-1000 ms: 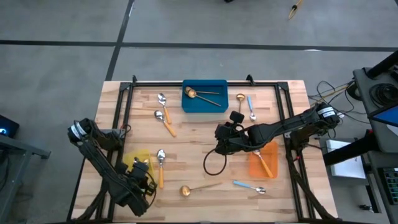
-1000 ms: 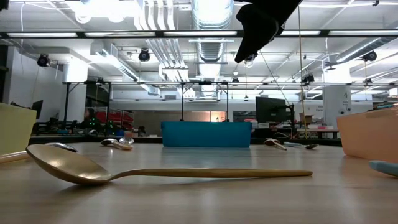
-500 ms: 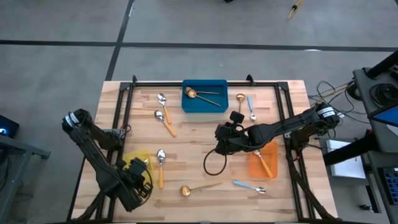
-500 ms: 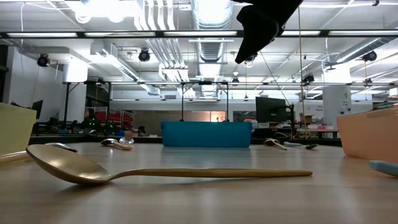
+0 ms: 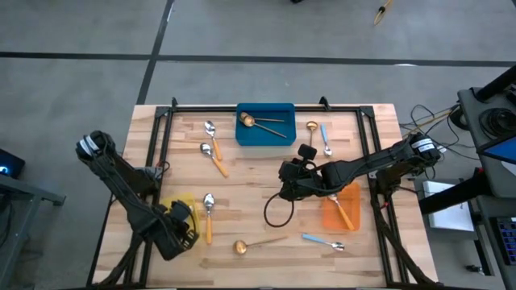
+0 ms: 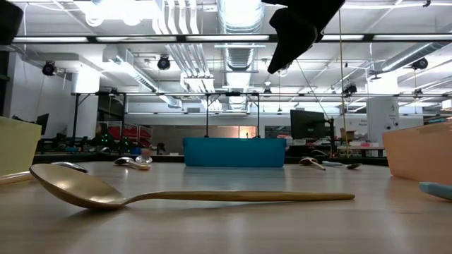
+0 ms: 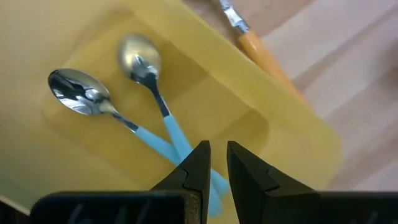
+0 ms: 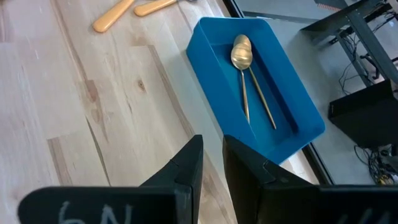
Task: Sort silverware by color (type)
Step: Put the blue spoon into the yellow bin
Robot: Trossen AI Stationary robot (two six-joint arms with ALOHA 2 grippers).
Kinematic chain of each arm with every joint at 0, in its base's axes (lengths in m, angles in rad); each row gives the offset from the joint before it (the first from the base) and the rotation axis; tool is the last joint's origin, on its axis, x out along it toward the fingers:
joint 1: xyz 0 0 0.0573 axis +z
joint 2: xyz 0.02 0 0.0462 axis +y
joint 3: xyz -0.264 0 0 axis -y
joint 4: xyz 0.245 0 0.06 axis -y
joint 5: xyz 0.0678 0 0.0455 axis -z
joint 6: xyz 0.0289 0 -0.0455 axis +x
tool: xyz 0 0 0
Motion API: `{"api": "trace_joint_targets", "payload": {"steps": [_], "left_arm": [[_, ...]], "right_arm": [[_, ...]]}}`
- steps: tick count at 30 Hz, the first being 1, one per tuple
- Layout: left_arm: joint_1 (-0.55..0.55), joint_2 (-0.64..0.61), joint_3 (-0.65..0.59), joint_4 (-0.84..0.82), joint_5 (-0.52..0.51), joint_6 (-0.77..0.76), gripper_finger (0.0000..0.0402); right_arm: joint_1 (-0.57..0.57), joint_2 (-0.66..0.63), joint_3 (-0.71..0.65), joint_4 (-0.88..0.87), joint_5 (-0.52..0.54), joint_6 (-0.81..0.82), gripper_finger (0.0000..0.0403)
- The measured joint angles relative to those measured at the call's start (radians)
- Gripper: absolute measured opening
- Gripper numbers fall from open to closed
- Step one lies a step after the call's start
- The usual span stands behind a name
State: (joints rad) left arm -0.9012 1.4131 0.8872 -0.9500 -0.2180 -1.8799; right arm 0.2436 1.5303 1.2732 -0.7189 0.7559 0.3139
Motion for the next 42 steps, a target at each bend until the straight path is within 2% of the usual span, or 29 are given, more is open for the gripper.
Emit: {"api": "trace_joint_targets", "payload": {"steps": [15, 30, 42], "left_arm": [[0.055, -0.002, -0.048, 0.007, 0.0, -0.022, 0.0039], [0.055, -0.001, -0.132, 0.054, -0.004, -0.078, 0.0127], [0.055, -0.001, -0.132, 0.06, -0.008, -0.051, 0.0137]], "right_arm": [[0.0, 0.0, 0.0, 0.0, 0.0, 0.0, 0.0054], [0.0, 0.0, -0.003, 0.0, 0.0, 0.0, 0.0054], [0.0, 0.0, -0.004, 0.0, 0.0, 0.0, 0.0054]]}}
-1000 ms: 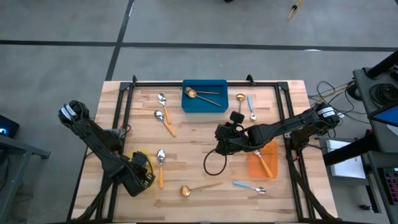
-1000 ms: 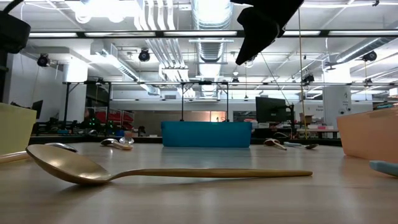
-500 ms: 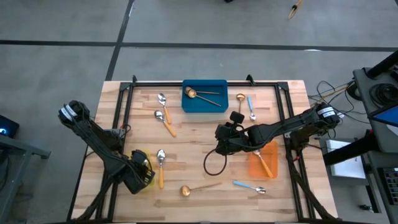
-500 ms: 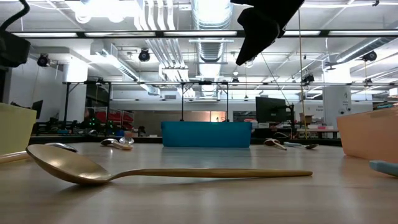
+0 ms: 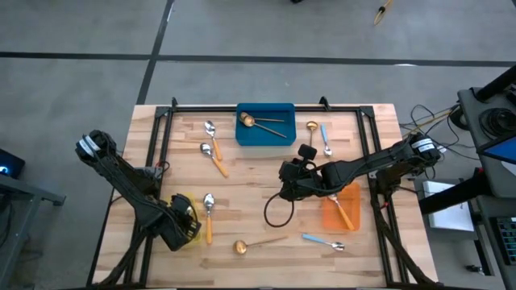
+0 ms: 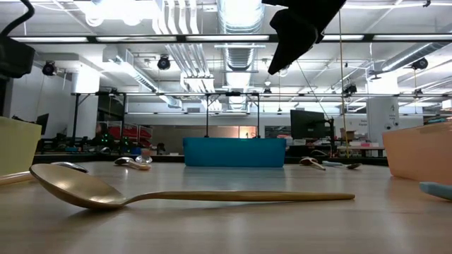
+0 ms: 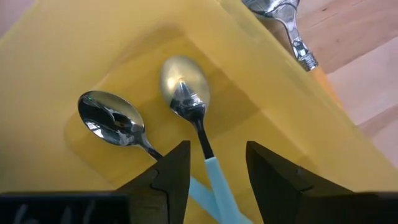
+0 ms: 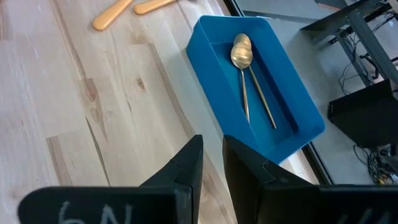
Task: Sort silverware by color (type)
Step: Put the blue spoon into the yellow bin
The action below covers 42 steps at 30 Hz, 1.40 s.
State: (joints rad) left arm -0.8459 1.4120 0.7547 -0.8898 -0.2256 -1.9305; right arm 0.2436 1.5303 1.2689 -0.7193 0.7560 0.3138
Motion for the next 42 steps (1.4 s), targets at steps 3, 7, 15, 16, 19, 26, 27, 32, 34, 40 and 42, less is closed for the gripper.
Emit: {"api": "trace_joint_targets", "payload": {"steps": [3, 7, 15, 16, 19, 26, 27, 32, 34, 40, 42], "left_arm": [[0.0, 0.0, -0.001, 0.001, 0.0, 0.01, 0.0137], [0.0, 0.0, -0.006, 0.009, 0.0, 0.01, 0.0137], [0.0, 0.0, -0.041, 0.068, -0.001, 0.011, 0.0137], [0.0, 0.0, -0.047, 0.077, -0.001, 0.01, 0.0137], [0.0, 0.0, -0.06, 0.096, -0.001, 0.01, 0.0137], [0.0, 0.0, -0.064, 0.097, -0.001, 0.008, 0.0137], [0.0, 0.0, -0.064, 0.097, -0.001, 0.008, 0.0137], [0.0, 0.0, -0.077, 0.094, 0.0, 0.007, 0.0137], [0.0, 0.0, -0.088, 0.094, 0.0, 0.007, 0.0137], [-0.002, 0.0, -0.104, 0.096, 0.007, 0.008, 0.0137], [-0.002, 0.0, -0.104, 0.096, 0.007, 0.008, 0.0137]], "right_arm": [[0.0, 0.0, -0.003, 0.0, 0.0, 0.0, 0.0054], [0.0, 0.0, -0.004, 0.0, 0.0, 0.0, 0.0054], [0.0, 0.0, -0.004, 0.0, 0.0, 0.0, 0.0054], [0.0, 0.0, -0.004, 0.0, 0.0, 0.0, 0.0054], [0.0, 0.0, -0.004, 0.0, 0.0, 0.0, 0.0054], [0.0, 0.0, -0.004, 0.0, 0.0, 0.0, 0.0054], [0.0, 0.0, -0.004, 0.0, 0.0, 0.0, 0.0054], [0.0, 0.0, -0.005, 0.0, 0.0, 0.0, 0.0054], [0.0, 0.0, -0.005, 0.0, 0.0, 0.0, 0.0054], [0.0, 0.0, -0.005, 0.0, 0.0, 0.0, 0.0054], [0.0, 0.0, -0.005, 0.0, 0.0, 0.0, 0.0054]]}}
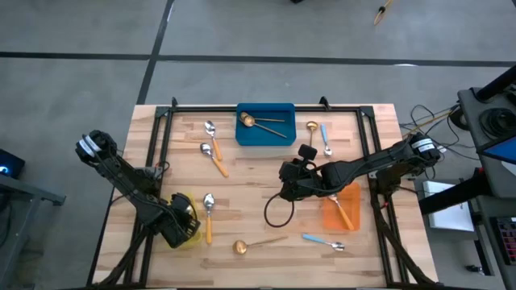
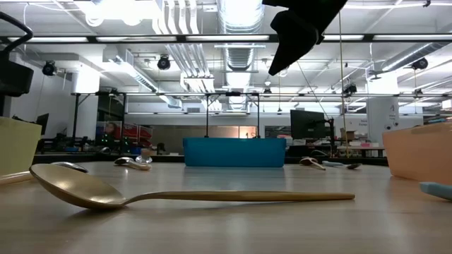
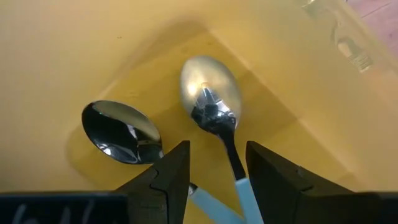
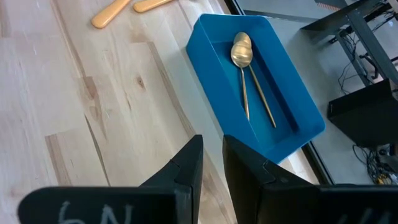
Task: Sort silverware by color (type)
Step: Put the blue spoon into the yellow bin
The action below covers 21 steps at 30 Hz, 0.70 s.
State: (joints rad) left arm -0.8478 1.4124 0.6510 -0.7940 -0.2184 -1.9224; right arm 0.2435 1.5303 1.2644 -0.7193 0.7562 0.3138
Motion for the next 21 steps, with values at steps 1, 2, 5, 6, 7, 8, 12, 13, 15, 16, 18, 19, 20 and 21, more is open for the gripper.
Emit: {"api": "trace_joint_targets", "payload": {"steps": [1, 2, 5, 6, 7, 8, 12, 13, 15, 16, 18, 19, 20, 21], "left_arm": [[0.0, 0.0, 0.0, 0.0, 0.0, 0.0, 0.0137], [0.0, 0.0, 0.0, 0.0, 0.0, 0.0, 0.0136], [0.0, 0.0, 0.0, 0.0, 0.0, -0.003, 0.0128], [0.0, 0.0, 0.0, 0.0, 0.001, -0.007, 0.0123], [0.0, 0.0, 0.0, 0.0, 0.001, -0.009, 0.0117], [0.0, 0.0, 0.0, 0.001, 0.001, -0.011, 0.0112], [0.0, 0.0, 0.0, 0.001, 0.002, -0.024, 0.0085], [0.0, 0.0, 0.0, 0.001, 0.002, -0.024, 0.0078], [0.0, 0.0, 0.0, 0.001, 0.005, -0.029, 0.0065], [0.0, 0.0, 0.001, 0.0, 0.007, -0.031, 0.0058], [0.0, 0.0, 0.004, 0.001, 0.009, -0.032, 0.0043], [0.0, 0.0, 0.007, 0.0, 0.009, -0.032, 0.0036], [0.0, 0.0, 0.008, 0.001, 0.01, -0.032, 0.0029], [0.0, 0.0, 0.01, 0.001, 0.01, -0.032, 0.0021]], "right_arm": [[0.0, 0.0, 0.0, 0.0, 0.0, 0.0, 0.0054], [0.0, 0.0, 0.0, 0.0, 0.0, 0.0, 0.0054], [0.0, 0.0, 0.0, 0.0, 0.0, 0.0, 0.0054], [0.0, 0.0, 0.0, 0.0, 0.0, 0.0, 0.0054], [0.0, 0.0, 0.0, 0.0, 0.0, 0.0, 0.0054], [0.0, 0.0, 0.0, 0.0, 0.0, 0.0, 0.0054], [0.0, 0.0, 0.0, 0.0, 0.0, 0.0, 0.0054], [0.0, 0.0, 0.0, 0.0, 0.0, 0.0, 0.0054], [0.0, 0.0, -0.001, 0.0, 0.0, 0.0, 0.0054], [0.0, 0.0, -0.001, 0.0, 0.0, 0.0, 0.0054], [0.0, 0.0, -0.001, 0.0, 0.0, 0.0, 0.0054], [0.0, 0.0, -0.001, 0.0, 0.0, 0.0, 0.0054], [0.0, 0.0, -0.001, 0.0, 0.0, 0.0, 0.0054], [0.0, 0.0, -0.001, 0.0, 0.0, 0.0, 0.0054]]}}
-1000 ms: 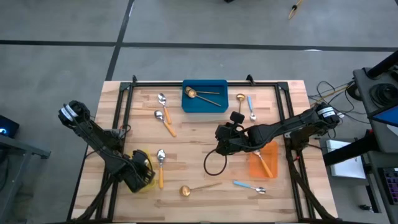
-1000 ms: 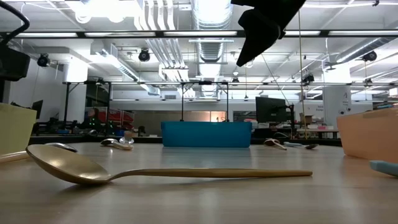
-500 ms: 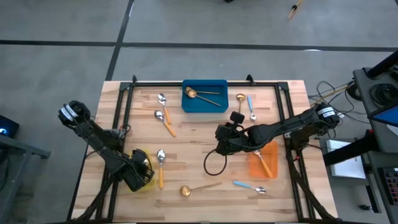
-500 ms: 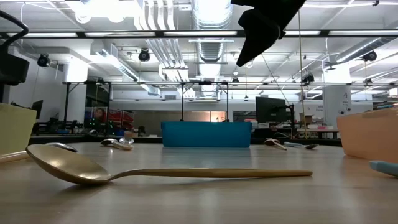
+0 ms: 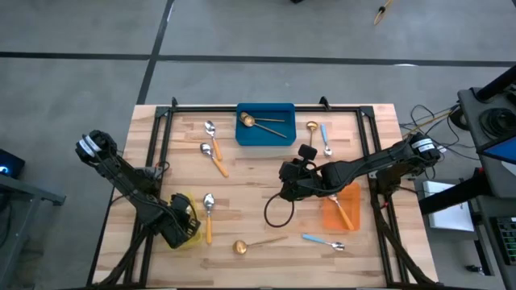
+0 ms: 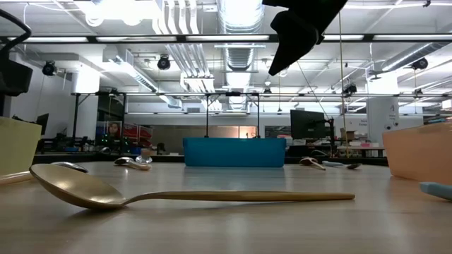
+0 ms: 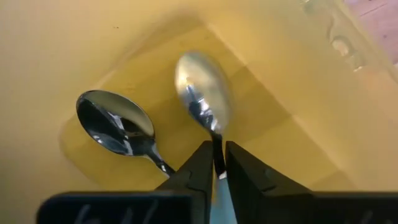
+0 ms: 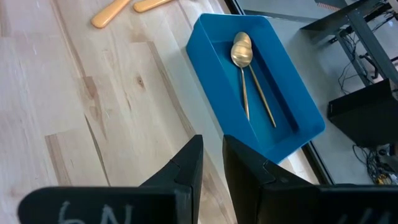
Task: Sort silverware by color (type)
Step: Put the blue spoon into the yellow bin
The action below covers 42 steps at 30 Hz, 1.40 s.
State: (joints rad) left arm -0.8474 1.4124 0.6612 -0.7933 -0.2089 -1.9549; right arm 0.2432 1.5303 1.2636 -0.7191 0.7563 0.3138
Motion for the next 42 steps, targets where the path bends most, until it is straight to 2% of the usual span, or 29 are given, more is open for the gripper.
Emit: {"api": "trace_joint_targets", "payload": {"steps": [3, 7, 20, 28, 34, 39, 42], "left_arm": [[0.0, 0.0, 0.013, -0.007, 0.0, 0.0, 0.0004], [-0.002, 0.0, 0.047, -0.068, 0.0, 0.0, 0.0002], [-0.011, 0.0, 0.236, -0.387, -0.017, 0.011, 0.0], [-0.02, 0.003, 0.257, -0.35, -0.019, 0.039, 0.0], [-0.019, 0.058, 0.236, -0.321, -0.066, 0.018, 0.0004], [-0.02, 0.1, 0.215, -0.26, -0.06, 0.012, 0.0041], [-0.02, 0.114, 0.204, -0.256, -0.02, 0.004, 0.0076]], "right_arm": [[0.0, 0.0, 0.0, 0.0, 0.0, 0.0, 0.0054], [0.0, 0.0, 0.0, 0.0, 0.0, 0.0, 0.0054], [0.0, 0.0, 0.0, 0.0, 0.0, 0.0, 0.0054], [0.0, 0.0, 0.0, 0.0, 0.0, 0.0, 0.0054], [0.0, 0.0, 0.0, 0.0, 0.0, 0.0, 0.0054], [0.0, 0.0, 0.0, 0.0, 0.0, 0.0, 0.0054], [0.0, 0.0, 0.0, 0.0, 0.0, 0.0, 0.0054]]}}
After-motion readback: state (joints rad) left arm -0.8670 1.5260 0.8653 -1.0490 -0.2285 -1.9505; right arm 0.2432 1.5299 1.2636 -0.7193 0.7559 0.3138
